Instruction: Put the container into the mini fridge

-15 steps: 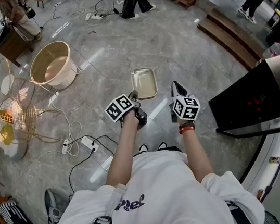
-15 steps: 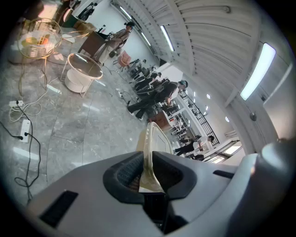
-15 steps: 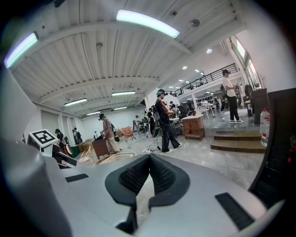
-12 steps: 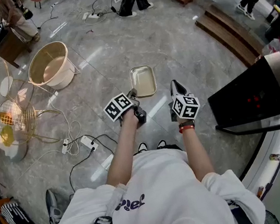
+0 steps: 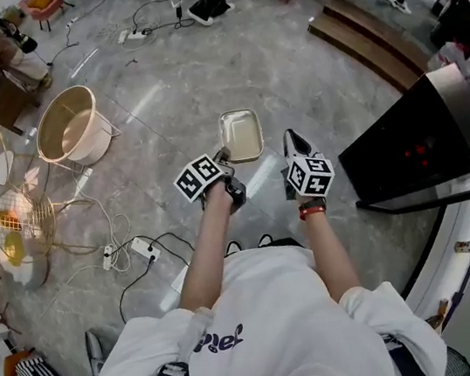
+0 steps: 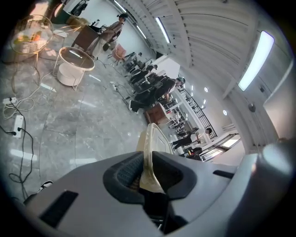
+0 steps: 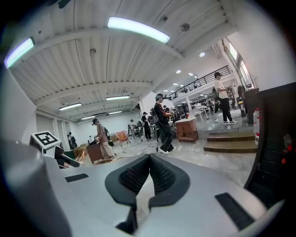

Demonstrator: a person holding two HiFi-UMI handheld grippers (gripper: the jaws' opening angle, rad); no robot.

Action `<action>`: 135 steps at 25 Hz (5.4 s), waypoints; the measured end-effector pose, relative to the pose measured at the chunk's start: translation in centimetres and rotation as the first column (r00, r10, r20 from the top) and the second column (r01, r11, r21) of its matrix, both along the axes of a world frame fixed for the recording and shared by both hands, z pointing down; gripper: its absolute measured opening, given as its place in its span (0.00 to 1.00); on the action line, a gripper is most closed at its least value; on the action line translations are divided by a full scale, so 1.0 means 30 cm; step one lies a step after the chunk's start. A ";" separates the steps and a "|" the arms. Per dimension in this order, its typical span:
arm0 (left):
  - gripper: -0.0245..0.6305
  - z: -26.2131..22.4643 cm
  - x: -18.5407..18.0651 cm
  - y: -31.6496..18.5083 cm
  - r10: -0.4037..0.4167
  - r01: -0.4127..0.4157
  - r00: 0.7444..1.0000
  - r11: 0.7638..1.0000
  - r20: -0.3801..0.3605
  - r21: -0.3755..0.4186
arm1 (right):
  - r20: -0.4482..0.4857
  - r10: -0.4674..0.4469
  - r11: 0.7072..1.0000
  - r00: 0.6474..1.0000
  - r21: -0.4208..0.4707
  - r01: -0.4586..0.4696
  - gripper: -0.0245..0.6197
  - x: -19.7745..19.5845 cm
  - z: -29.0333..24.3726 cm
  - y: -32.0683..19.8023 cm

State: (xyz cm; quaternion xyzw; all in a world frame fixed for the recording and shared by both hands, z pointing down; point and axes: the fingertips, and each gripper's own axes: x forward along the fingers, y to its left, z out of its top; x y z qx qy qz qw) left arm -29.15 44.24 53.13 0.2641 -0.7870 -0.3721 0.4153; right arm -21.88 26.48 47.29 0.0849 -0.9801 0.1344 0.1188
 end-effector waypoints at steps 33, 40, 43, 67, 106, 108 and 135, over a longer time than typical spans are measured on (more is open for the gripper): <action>0.14 0.057 0.424 -1.434 0.691 -0.691 0.723 0.722 0.003 -0.036 | -0.042 0.631 0.771 0.775 -0.078 -0.632 0.06 0.644 0.091 -1.092; 0.14 0.071 0.454 -1.643 0.784 -0.784 0.621 0.621 0.008 -0.021 | -0.053 0.724 0.685 0.688 -0.067 -0.726 0.06 0.692 0.112 -1.228; 0.14 0.071 0.467 -1.704 0.818 -0.817 0.576 0.576 0.015 -0.018 | -0.051 0.761 0.644 0.647 -0.063 -0.762 0.06 0.715 0.111 -1.262; 0.13 0.166 0.569 -2.062 0.914 -0.915 0.402 0.403 0.051 -0.022 | -0.065 0.870 0.482 0.490 -0.105 -0.870 0.06 0.821 0.267 -1.432; 0.13 0.451 0.782 -2.701 0.891 -0.889 0.440 0.450 0.108 -0.090 | -0.055 0.870 0.477 0.489 -0.148 -0.866 0.06 1.061 0.489 -2.060; 0.13 0.469 0.784 -2.724 0.890 -0.886 0.445 0.454 0.104 -0.093 | -0.056 0.869 0.480 0.492 -0.151 -0.864 0.06 1.063 0.502 -2.083; 0.13 0.659 0.878 -3.096 0.882 -0.877 0.461 0.469 0.097 -0.099 | -0.079 0.851 0.508 0.519 -0.126 -0.852 0.06 1.131 0.641 -2.341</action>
